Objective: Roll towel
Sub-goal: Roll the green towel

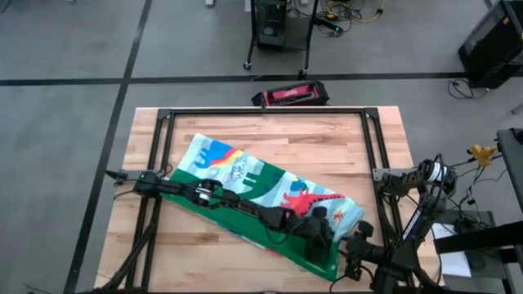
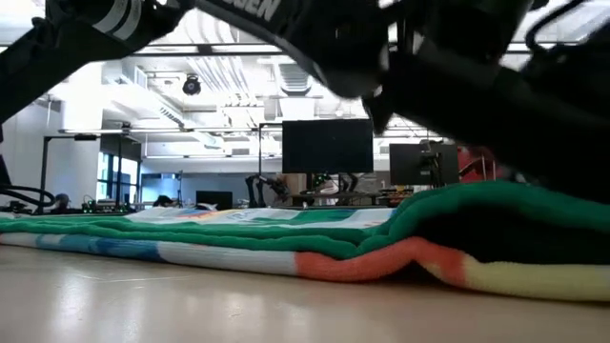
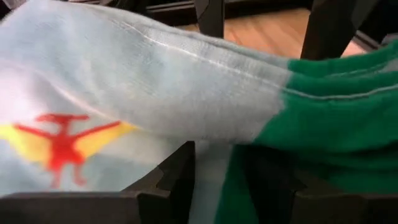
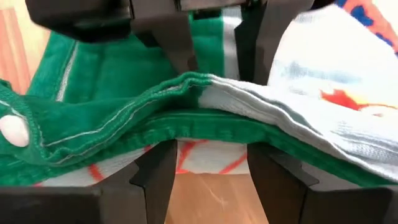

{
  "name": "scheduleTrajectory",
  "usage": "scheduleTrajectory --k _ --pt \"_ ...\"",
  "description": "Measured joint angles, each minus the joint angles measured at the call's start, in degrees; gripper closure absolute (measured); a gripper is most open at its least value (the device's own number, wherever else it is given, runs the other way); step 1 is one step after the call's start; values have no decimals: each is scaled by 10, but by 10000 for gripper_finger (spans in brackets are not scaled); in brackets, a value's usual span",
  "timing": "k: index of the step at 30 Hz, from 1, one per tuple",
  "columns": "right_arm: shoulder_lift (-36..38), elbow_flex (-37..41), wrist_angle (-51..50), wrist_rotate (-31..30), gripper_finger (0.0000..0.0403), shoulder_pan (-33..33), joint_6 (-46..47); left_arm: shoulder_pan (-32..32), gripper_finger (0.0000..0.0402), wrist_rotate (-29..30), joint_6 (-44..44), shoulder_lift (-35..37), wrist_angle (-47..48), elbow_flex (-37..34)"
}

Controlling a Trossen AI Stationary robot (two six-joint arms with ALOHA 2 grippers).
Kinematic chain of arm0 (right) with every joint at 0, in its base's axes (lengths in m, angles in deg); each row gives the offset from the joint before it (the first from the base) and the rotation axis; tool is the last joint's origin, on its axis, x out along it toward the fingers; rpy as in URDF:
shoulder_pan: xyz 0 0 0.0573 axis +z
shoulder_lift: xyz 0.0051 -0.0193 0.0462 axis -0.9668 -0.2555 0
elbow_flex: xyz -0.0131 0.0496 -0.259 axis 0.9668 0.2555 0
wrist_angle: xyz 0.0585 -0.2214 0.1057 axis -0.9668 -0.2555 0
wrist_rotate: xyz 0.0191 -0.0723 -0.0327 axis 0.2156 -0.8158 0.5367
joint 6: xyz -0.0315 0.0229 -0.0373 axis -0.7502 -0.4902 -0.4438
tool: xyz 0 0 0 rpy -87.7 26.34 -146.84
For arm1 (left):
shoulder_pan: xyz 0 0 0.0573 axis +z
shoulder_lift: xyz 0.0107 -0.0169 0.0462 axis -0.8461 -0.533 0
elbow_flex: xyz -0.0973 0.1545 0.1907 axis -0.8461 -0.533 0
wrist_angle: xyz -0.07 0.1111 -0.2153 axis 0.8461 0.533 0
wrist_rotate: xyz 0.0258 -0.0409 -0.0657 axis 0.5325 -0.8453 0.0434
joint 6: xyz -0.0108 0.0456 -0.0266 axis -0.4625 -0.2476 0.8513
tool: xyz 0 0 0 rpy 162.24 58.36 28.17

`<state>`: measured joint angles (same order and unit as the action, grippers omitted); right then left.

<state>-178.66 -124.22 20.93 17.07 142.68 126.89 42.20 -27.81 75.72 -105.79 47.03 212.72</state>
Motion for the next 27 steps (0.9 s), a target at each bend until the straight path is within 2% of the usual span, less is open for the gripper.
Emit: scheduleTrajectory --k 7,15,18,22,27 --pt "0 1 4 -24 222 -23 -27 0 281 18 -32 57 127 0" --pt "0 1 6 -28 222 -68 -59 -23 283 103 -37 136 294 -2" --pt "0 2 7 -39 222 -87 -61 -41 283 119 -15 144 279 -19" --pt "-2 7 23 -39 222 -111 -88 -66 283 123 15 144 189 -72" --pt "-19 15 66 -28 222 -131 -135 -89 283 188 24 144 101 -133"
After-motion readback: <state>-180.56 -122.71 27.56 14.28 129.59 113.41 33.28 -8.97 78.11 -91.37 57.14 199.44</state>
